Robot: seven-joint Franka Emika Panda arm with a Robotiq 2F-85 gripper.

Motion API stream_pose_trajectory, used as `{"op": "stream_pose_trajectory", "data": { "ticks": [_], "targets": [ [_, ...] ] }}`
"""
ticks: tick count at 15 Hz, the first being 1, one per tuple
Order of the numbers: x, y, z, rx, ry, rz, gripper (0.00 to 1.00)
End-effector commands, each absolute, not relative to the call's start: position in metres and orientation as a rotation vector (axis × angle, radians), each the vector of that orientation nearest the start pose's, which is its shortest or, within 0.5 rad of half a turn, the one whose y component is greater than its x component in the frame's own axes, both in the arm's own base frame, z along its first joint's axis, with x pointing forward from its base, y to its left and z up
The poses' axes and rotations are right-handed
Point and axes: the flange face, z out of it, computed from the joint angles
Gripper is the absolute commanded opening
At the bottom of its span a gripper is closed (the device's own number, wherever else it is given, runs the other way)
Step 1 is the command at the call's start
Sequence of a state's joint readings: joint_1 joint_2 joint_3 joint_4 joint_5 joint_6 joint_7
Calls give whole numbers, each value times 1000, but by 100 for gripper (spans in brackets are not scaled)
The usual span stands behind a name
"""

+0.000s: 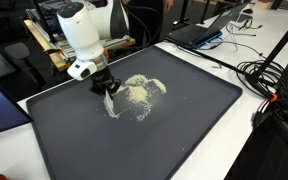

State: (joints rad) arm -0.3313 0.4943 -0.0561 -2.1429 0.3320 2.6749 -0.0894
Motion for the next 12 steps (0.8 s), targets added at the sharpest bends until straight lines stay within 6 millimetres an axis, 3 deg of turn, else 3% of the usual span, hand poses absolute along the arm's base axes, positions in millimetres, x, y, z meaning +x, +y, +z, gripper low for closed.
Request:
{"op": "stream_pose_trajectory", "data": {
  "ticks": [1, 7, 12],
  "targets": [
    [514, -233, 171, -2929, 823, -182, 1],
    [501, -217, 186, -2991, 709, -307, 1],
    [479, -188, 215, -3058, 560, -453, 1]
  ]
}}
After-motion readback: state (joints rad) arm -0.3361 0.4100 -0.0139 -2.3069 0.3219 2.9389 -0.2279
